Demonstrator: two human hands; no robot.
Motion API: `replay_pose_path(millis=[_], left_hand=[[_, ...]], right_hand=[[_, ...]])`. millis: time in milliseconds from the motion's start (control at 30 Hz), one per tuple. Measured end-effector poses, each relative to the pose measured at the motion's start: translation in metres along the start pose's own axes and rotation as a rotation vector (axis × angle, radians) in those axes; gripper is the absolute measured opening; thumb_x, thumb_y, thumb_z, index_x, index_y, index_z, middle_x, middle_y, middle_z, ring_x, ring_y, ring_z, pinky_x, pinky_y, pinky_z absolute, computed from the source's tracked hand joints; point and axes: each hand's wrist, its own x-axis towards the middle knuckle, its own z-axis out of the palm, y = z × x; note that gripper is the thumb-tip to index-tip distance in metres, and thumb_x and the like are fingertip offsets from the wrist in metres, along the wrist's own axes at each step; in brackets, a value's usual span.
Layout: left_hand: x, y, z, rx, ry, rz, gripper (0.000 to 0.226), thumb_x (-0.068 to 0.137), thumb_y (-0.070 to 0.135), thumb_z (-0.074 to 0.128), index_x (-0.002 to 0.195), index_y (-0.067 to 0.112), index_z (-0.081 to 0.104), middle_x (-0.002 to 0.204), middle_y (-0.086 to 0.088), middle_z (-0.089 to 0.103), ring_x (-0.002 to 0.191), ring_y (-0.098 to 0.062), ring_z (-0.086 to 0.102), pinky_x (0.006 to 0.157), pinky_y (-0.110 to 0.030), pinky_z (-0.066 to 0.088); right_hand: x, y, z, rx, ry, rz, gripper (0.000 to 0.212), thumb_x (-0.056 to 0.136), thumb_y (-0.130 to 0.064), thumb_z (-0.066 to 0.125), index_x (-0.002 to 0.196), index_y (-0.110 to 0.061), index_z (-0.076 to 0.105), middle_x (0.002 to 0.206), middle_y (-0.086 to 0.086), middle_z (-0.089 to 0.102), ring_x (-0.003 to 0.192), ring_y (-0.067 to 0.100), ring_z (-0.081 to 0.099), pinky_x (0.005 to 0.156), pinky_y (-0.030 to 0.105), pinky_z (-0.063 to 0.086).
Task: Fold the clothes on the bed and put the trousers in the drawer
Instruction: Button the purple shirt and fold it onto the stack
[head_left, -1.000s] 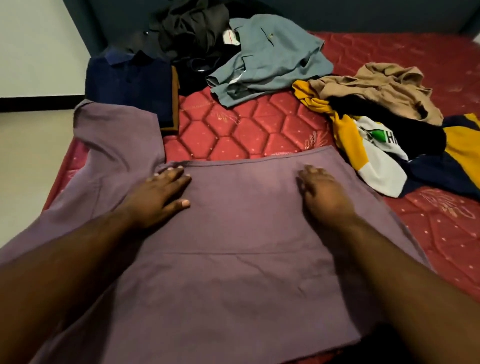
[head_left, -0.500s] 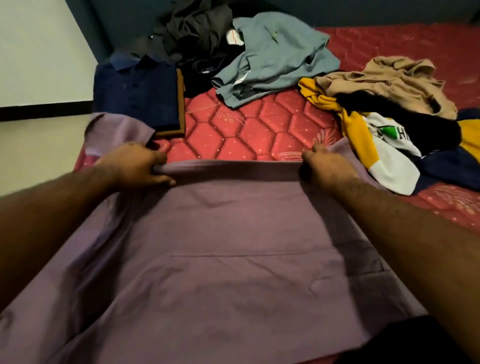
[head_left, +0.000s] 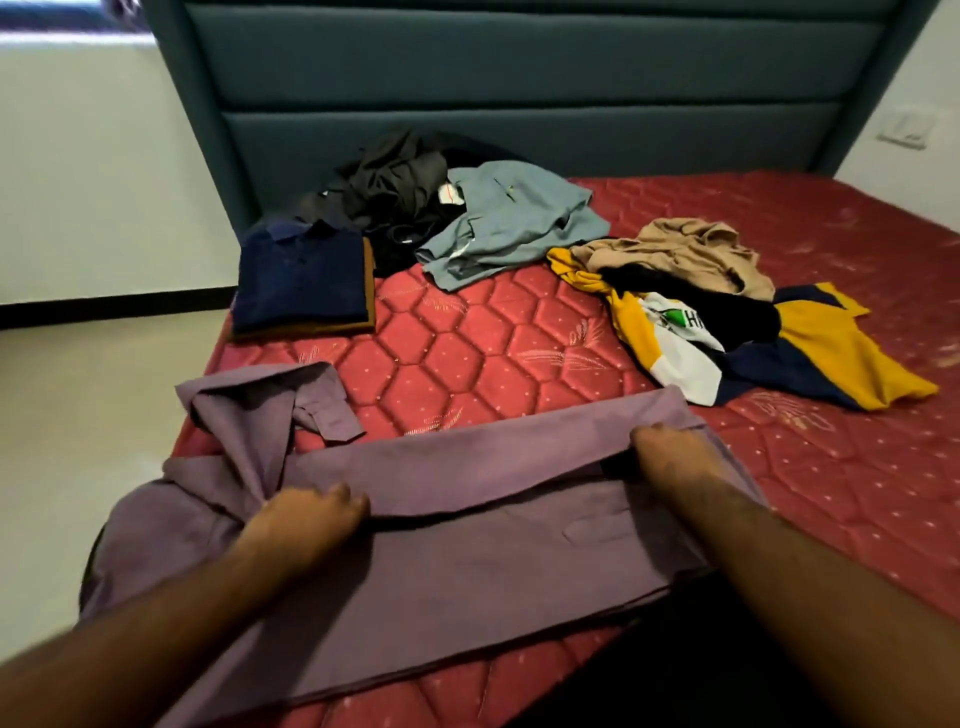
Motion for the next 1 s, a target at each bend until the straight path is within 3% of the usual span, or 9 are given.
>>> replay_pose_path(millis=[67, 167, 300, 400, 533, 600, 733, 900, 1000], left_hand=[[-0.002, 0.012, -0.001, -0.041, 0.021, -0.063, 0.033, 0.074, 0.03, 0.076, 0.103, 0.016, 0.067, 0.091, -0.007, 0.066, 0.067, -0.03, 0.069, 0.046, -0.036, 0.052], [0.0, 0.027, -0.001, -0.079, -0.028, -0.107, 0.031, 0.099, 0.025, 0.041, 0.127, 0.017, 0.051, 0.125, -0.008, 0.057, 0.109, -0.032, 0.062, 0.08, -0.043, 0.052], [0.002, 0.027, -0.013, -0.064, -0.12, -0.102, 0.038, 0.097, 0.042, 0.039, 0.126, 0.024, 0.056, 0.13, -0.002, 0.057, 0.118, -0.028, 0.056, 0.096, -0.041, 0.045], [0.016, 0.025, -0.026, -0.066, -0.104, -0.085, 0.056, 0.091, 0.064, 0.035, 0.126, 0.026, 0.056, 0.13, -0.001, 0.055, 0.122, -0.026, 0.05, 0.11, -0.05, 0.025], [0.056, 0.036, -0.037, -0.237, 0.041, 0.059, 0.072, 0.086, 0.069, 0.019, 0.14, 0.029, 0.045, 0.143, 0.001, 0.046, 0.134, -0.021, 0.04, 0.116, -0.047, 0.02], [0.077, 0.049, -0.037, -0.322, 0.086, 0.128, 0.087, 0.079, 0.072, 0.008, 0.146, 0.027, 0.039, 0.154, -0.001, 0.035, 0.142, -0.024, 0.029, 0.117, -0.044, 0.016], [0.104, 0.081, -0.011, -0.491, 0.068, 0.116, 0.11, 0.068, 0.087, -0.016, 0.156, 0.027, 0.012, 0.164, 0.003, 0.001, 0.151, -0.022, -0.001, 0.12, -0.043, -0.003], [0.109, 0.098, 0.002, -0.504, 0.161, 0.02, 0.092, 0.082, 0.079, -0.006, 0.154, 0.029, 0.022, 0.161, 0.003, 0.022, 0.149, -0.023, 0.017, 0.118, -0.049, 0.001], [0.132, 0.091, -0.028, -0.537, 0.256, 0.041, 0.084, 0.083, 0.071, 0.007, 0.147, 0.027, 0.039, 0.148, 0.0, 0.038, 0.14, -0.022, 0.031, 0.112, -0.047, 0.001]], right_hand=[[-0.007, -0.002, -0.001, -0.087, -0.021, -0.011, 0.032, 0.1, -0.014, 0.04, 0.129, -0.01, 0.053, 0.13, 0.013, 0.055, 0.117, 0.028, 0.057, 0.094, 0.035, 0.044], [-0.002, 0.004, 0.006, -0.15, -0.063, -0.02, 0.032, 0.098, -0.016, 0.044, 0.128, -0.014, 0.055, 0.131, 0.01, 0.057, 0.118, 0.026, 0.058, 0.1, 0.035, 0.044], [0.002, 0.007, 0.02, -0.186, -0.148, 0.082, 0.045, 0.093, -0.025, 0.049, 0.137, -0.016, 0.049, 0.14, 0.01, 0.048, 0.127, 0.031, 0.047, 0.104, 0.042, 0.042], [0.0, 0.004, 0.017, -0.305, -0.112, 0.145, 0.052, 0.095, -0.03, 0.044, 0.145, -0.021, 0.037, 0.151, 0.009, 0.031, 0.137, 0.032, 0.028, 0.108, 0.046, 0.029], [0.004, -0.019, 0.02, -0.051, -0.016, -0.141, 0.055, 0.097, -0.034, 0.044, 0.149, -0.025, 0.028, 0.156, 0.009, 0.018, 0.14, 0.034, 0.021, 0.112, 0.052, 0.021], [0.011, -0.036, 0.031, 0.129, -0.082, -0.292, 0.057, 0.097, -0.049, 0.039, 0.15, -0.035, 0.023, 0.161, 0.004, 0.01, 0.145, 0.031, 0.015, 0.113, 0.054, 0.018], [0.035, -0.021, 0.056, 0.267, -0.252, -0.176, 0.075, 0.088, -0.076, 0.024, 0.152, -0.044, 0.001, 0.162, -0.009, -0.013, 0.149, 0.025, -0.007, 0.115, 0.058, 0.001], [0.067, 0.025, 0.069, 0.309, -0.189, 0.235, 0.087, 0.086, -0.079, 0.016, 0.155, -0.029, 0.0, 0.163, -0.002, -0.008, 0.149, 0.028, -0.007, 0.113, 0.065, -0.003], [0.07, -0.01, 0.062, 0.212, 0.036, 0.072, 0.08, 0.093, -0.069, 0.019, 0.155, -0.02, 0.009, 0.163, 0.005, 0.001, 0.149, 0.031, -0.003, 0.111, 0.064, -0.007]])
